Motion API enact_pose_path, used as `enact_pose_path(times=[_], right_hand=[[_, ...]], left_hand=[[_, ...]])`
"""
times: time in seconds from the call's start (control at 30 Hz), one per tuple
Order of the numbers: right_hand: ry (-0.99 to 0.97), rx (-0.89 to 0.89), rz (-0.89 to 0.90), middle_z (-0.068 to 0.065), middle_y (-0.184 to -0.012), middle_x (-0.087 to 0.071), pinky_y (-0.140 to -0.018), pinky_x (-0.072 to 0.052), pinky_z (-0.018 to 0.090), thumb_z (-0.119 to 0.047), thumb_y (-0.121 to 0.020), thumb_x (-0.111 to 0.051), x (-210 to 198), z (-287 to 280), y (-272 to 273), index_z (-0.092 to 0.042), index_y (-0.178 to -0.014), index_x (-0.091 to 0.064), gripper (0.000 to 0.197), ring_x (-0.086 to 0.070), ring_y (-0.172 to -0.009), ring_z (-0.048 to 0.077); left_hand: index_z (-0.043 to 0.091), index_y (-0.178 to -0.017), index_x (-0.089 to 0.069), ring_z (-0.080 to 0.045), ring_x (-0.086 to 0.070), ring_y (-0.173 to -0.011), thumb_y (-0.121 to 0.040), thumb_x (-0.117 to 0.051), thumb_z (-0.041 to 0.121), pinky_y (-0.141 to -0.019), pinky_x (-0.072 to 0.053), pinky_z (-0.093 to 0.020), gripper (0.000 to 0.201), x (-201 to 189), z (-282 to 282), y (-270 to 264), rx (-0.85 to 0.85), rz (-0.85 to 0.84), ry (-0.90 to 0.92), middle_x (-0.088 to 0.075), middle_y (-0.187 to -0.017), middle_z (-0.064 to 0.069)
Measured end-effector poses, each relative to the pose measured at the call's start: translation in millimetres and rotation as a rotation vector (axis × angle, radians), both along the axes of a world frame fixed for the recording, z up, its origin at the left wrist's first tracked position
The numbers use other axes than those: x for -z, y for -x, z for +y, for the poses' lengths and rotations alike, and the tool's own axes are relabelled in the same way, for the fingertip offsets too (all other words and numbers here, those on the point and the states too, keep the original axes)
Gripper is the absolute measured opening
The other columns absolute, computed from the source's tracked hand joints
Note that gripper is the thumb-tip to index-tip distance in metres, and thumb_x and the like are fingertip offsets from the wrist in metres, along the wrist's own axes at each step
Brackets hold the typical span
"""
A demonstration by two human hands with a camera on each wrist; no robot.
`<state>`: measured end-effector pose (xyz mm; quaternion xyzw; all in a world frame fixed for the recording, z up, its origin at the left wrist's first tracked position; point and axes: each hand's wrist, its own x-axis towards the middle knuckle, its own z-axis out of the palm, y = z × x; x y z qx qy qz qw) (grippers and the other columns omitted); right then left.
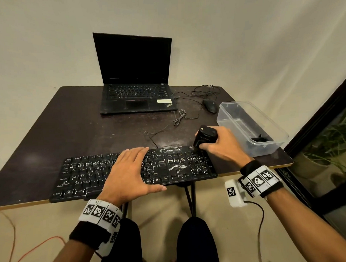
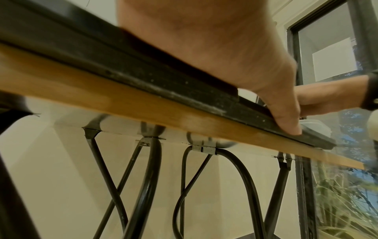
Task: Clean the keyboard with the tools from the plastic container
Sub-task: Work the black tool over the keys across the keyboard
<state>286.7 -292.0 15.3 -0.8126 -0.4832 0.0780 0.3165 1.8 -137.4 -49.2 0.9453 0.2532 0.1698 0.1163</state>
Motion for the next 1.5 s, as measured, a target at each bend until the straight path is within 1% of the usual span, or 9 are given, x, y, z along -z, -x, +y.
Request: enact_pose_path(times=[0.07, 0.2, 0.33, 0.5, 0.83, 0.97, 1.23, 1.37, 1.5], right_hand=[[-0.027, 0.049, -0.02, 0.003, -0.09, -0.079, -0.085, -0.061, 0.048, -0.015, -0.079, -0.081, -1, 1, -3, -0.014, -0.101, -0.077, 0.022, -0.073, -0.09, 0.025], [0.032, -0.012, 0.077, -0.006, -0.097, -0.08, -0.094, -0.06, 0.046, -0.019, -0.079, -0.084, 0, 0, -6, -0.022, -0.106, -0.078, 0.028, -0.074, -0.098, 0.016], [-0.022, 0.038, 0.0, -0.002, -0.091, -0.079, -0.087, -0.061, 0.048, -0.017, -0.079, -0.082, 1, -1, -2, -0.018, -0.102, -0.078, 0.023, -0.073, -0.092, 0.022], [-0.003, -0.054, -0.008, -0.009, -0.092, -0.079, -0.083, -0.059, 0.03, -0.019, -0.078, -0.08, 3, 3, 3, -0.027, -0.104, -0.078, 0.027, -0.073, -0.091, 0.011], [-0.018, 0.02, -0.047, 0.0, -0.084, -0.077, -0.081, -0.062, 0.049, -0.018, -0.077, -0.077, 1, 0, -2, -0.017, -0.097, -0.076, 0.02, -0.072, -0.084, 0.023], [0.036, -0.08, -0.003, -0.008, -0.088, -0.079, -0.085, -0.062, 0.046, -0.026, -0.076, -0.078, 0, -2, -1, -0.026, -0.1, -0.077, 0.024, -0.074, -0.087, 0.013], [0.033, -0.1, -0.039, -0.01, -0.087, -0.079, -0.082, -0.063, 0.041, -0.025, -0.077, -0.077, 0, 0, 3, -0.028, -0.101, -0.077, 0.024, -0.073, -0.085, 0.01], [-0.015, 0.011, -0.046, -0.006, -0.084, -0.077, -0.08, -0.062, 0.041, -0.019, -0.078, -0.079, -2, 2, -3, -0.023, -0.097, -0.077, 0.02, -0.071, -0.084, 0.015], [0.03, -0.075, -0.029, -0.009, -0.087, -0.078, -0.083, -0.062, 0.038, -0.021, -0.078, -0.08, 0, 1, 4, -0.027, -0.1, -0.077, 0.023, -0.073, -0.086, 0.01]], left_hand=[[0.017, -0.155, -0.041, -0.019, -0.04, -0.144, -0.055, -0.054, 0.106, -0.129, -0.015, -0.038, 0.135, 1, 0, 0, 0.0, 0.003, -0.004, -0.047, -0.155, 0.003], [0.018, -0.155, -0.041, -0.018, -0.041, -0.143, -0.055, -0.054, 0.106, -0.129, -0.019, -0.041, 0.134, 2, 2, 0, -0.001, 0.006, -0.005, -0.047, -0.154, 0.004], [0.017, -0.154, -0.043, -0.018, -0.042, -0.143, -0.055, -0.053, 0.106, -0.129, -0.02, -0.042, 0.134, 2, 1, -1, 0.002, -0.006, -0.01, -0.048, -0.154, 0.003], [0.018, -0.156, -0.041, -0.018, -0.04, -0.144, -0.055, -0.051, 0.107, -0.129, -0.017, -0.04, 0.135, 2, 1, -1, -0.002, -0.002, -0.012, -0.046, -0.155, 0.003], [0.019, -0.157, -0.038, -0.017, -0.038, -0.145, -0.056, -0.05, 0.107, -0.129, -0.016, -0.039, 0.134, 1, 0, -1, 0.002, 0.023, -0.017, -0.044, -0.156, 0.004], [0.019, -0.157, -0.038, -0.017, -0.037, -0.146, -0.056, -0.052, 0.107, -0.129, -0.015, -0.039, 0.135, 0, 1, -1, 0.0, 0.012, -0.008, -0.043, -0.157, 0.004], [0.02, -0.159, -0.034, -0.015, -0.032, -0.148, -0.056, -0.049, 0.108, -0.129, -0.006, -0.034, 0.136, -2, 0, -1, -0.001, 0.029, -0.01, -0.039, -0.159, 0.006], [0.019, -0.158, -0.037, -0.016, -0.034, -0.147, -0.056, -0.049, 0.107, -0.127, -0.002, -0.031, 0.135, -3, 0, 1, 0.012, 0.021, -0.005, -0.042, -0.158, 0.004], [0.019, -0.158, -0.037, -0.016, -0.035, -0.147, -0.056, -0.048, 0.108, -0.127, -0.003, -0.032, 0.136, -3, 0, 0, 0.012, 0.013, 0.0, -0.042, -0.158, 0.004]])
